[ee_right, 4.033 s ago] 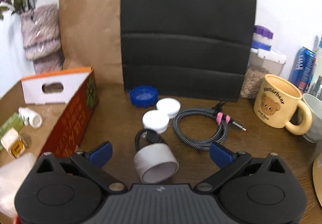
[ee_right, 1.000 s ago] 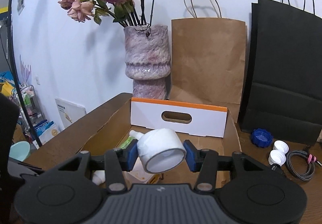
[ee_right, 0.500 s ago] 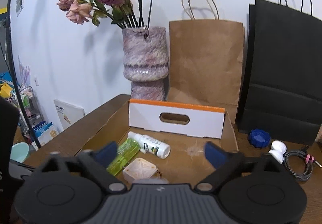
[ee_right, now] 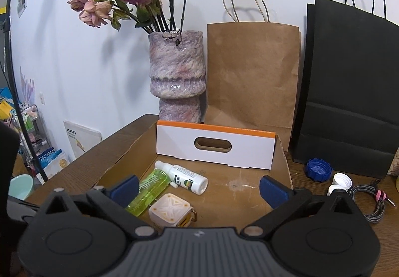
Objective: Organize rigid objects
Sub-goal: 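Move the right tool back toward the white caps on the table, then grasp the small black cable with the right tool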
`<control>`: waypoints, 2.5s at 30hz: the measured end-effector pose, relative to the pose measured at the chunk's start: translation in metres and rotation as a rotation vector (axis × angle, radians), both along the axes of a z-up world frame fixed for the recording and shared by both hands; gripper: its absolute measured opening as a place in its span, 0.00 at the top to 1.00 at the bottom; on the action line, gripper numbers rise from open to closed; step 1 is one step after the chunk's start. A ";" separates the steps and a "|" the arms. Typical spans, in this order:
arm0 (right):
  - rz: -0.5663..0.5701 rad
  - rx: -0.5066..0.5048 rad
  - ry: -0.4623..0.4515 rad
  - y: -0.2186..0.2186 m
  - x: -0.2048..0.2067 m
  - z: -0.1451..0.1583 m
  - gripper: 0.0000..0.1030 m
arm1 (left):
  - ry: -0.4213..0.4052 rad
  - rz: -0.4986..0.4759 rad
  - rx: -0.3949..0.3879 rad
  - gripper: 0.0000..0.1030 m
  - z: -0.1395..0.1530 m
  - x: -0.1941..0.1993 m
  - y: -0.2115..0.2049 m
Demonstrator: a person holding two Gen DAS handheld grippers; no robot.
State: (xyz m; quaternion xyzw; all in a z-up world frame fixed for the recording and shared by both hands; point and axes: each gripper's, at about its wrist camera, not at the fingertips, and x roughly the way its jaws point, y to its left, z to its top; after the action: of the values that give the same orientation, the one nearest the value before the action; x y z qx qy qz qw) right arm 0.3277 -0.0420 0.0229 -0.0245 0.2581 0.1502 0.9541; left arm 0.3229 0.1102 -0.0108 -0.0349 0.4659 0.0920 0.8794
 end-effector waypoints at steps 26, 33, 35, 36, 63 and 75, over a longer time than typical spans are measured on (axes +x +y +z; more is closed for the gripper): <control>-0.236 0.061 -0.055 -0.097 0.006 0.020 0.00 | 0.000 -0.001 -0.002 0.89 0.001 0.001 -0.001; -0.335 0.020 -0.010 -0.139 0.023 0.003 0.00 | 0.000 -0.001 -0.002 0.89 0.001 0.001 -0.001; -0.343 0.007 0.011 -0.147 0.029 -0.005 0.00 | -0.001 -0.001 -0.003 0.89 0.001 0.001 0.000; -0.346 0.002 0.021 -0.149 0.032 -0.010 0.00 | -0.001 -0.001 -0.003 0.89 0.001 0.001 0.000; -0.309 -0.003 0.166 -0.158 0.069 -0.075 0.64 | -0.001 -0.001 -0.003 0.89 0.001 0.001 0.000; -0.325 -0.014 0.115 -0.160 0.059 -0.061 0.65 | -0.001 -0.001 -0.004 0.89 0.001 0.001 0.000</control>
State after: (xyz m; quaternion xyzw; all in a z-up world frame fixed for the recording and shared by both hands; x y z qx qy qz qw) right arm 0.3863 -0.2021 -0.0384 0.0194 0.3138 -0.0068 0.9493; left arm 0.3238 0.1101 -0.0102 -0.0364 0.4657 0.0906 0.8795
